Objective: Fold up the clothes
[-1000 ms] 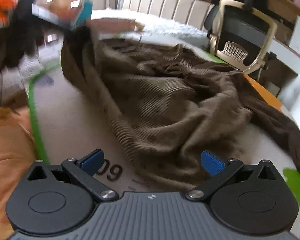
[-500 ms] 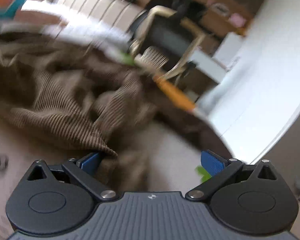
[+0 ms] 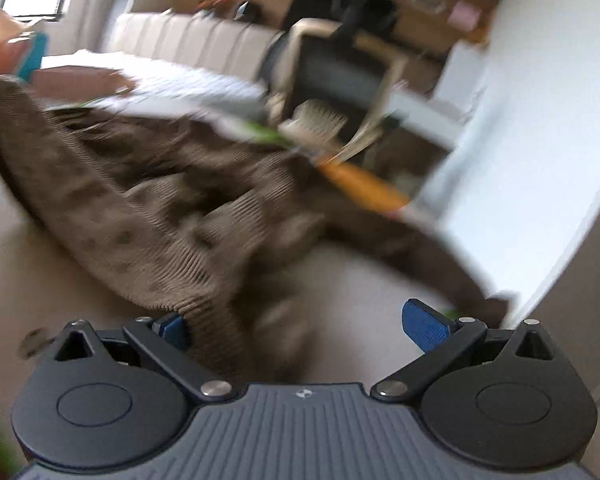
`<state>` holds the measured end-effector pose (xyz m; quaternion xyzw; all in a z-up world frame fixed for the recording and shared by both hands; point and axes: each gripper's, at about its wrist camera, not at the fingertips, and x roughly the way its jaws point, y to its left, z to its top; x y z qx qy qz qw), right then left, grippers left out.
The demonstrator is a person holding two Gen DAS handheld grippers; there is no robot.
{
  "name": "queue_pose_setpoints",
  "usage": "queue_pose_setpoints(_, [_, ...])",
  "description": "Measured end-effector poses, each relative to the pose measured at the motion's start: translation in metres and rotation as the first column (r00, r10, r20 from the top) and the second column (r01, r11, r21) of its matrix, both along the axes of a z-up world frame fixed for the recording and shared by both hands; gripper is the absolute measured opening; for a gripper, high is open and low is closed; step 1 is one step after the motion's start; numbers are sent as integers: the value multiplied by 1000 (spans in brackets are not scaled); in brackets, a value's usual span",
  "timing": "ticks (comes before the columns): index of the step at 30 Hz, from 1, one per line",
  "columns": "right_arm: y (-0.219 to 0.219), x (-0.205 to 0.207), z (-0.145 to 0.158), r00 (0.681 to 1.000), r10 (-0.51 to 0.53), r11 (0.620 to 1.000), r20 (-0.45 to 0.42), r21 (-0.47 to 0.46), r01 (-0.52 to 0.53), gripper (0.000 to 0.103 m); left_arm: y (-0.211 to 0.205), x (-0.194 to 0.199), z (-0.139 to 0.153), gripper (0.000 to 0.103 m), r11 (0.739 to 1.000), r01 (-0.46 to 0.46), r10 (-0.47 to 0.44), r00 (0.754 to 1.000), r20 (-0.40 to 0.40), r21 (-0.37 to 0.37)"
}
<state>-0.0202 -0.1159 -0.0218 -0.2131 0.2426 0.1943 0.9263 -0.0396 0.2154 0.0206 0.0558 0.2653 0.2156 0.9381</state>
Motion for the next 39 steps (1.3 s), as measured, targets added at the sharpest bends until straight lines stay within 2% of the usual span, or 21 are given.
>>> queue_pose_setpoints(4, [17, -13, -14, 985, 125, 990, -121, -42, -131, 103, 1, 9, 5, 102, 1000, -6, 6, 1000, 2, 11])
queue_pose_setpoints(7, [14, -7, -16, 990, 81, 995, -115, -43, -86, 103, 5, 17, 12, 102, 1000, -12, 12, 1000, 18, 10])
queue_pose_setpoints(9, [16, -1, -23, 1000, -22, 993, 11, -118, 23, 103, 6, 19, 17, 102, 1000, -13, 13, 999, 29, 6])
queue_pose_setpoints(11, [19, 3, -32, 982, -97, 974, 164, -185, 127, 103, 8, 19, 20, 102, 1000, -8, 8, 999, 37, 1])
queue_pose_setpoints(13, [22, 7, -36, 960, -120, 963, 252, -205, 174, 103, 8, 18, 19, 102, 1000, -7, 7, 999, 37, -3])
queue_pose_setpoints(14, [22, 7, -31, 952, -129, 966, 279, -180, 184, 102, 8, 17, 17, 102, 1000, -6, 6, 999, 32, -6])
queue_pose_setpoints(15, [21, 7, -25, 942, -139, 969, 305, -153, 193, 102, 7, 16, 13, 102, 1000, -3, 3, 1000, 21, -10])
queue_pose_setpoints(17, [18, 4, 7, 915, -168, 977, 367, -64, 205, 102, 7, 13, 9, 102, 1000, 1, -1, 1000, 0, -8])
queue_pose_setpoints(19, [7, -2, 51, 889, -194, 980, 414, 46, 192, 102, 7, 8, 15, 102, 1000, 10, -10, 1000, 5, 10])
queue_pose_setpoints(20, [2, -6, 75, 884, -196, 981, 425, 94, 172, 102, 7, 6, 20, 102, 1000, 16, -16, 1000, 15, 20])
queue_pose_setpoints(23, [-8, -14, 121, 870, -199, 975, 452, 180, 130, 102, 6, -1, 39, 102, 998, 33, -35, 998, 53, 48])
queue_pose_setpoints(26, [-23, -17, 130, 899, -183, 977, 399, 175, 121, 103, 6, -10, 50, 102, 998, 39, -43, 996, 78, 53])
queue_pose_setpoints(28, [-31, -20, 124, 919, -168, 983, 356, 135, 128, 103, 3, -16, 42, 102, 996, 78, -79, 997, 26, 42])
queue_pose_setpoints(30, [-42, -23, 105, 947, -132, 991, 292, 46, 124, 103, -1, -22, 31, 102, 992, 119, -118, 992, -35, 28])
queue_pose_setpoints(33, [-57, -37, 71, 990, -26, 996, 139, -84, 38, 103, -6, -31, 15, 102, 984, 180, -178, 976, -124, 2])
queue_pose_setpoints(36, [-72, -48, 33, 997, 73, 979, -17, -190, -75, 103, -11, -40, -1, 102, 971, 237, -238, 948, -210, -30])
queue_pose_setpoints(39, [-87, -49, 6, 987, 104, 971, -121, -204, -127, 103, -16, -49, -16, 102, 955, 290, -296, 909, -293, -66])
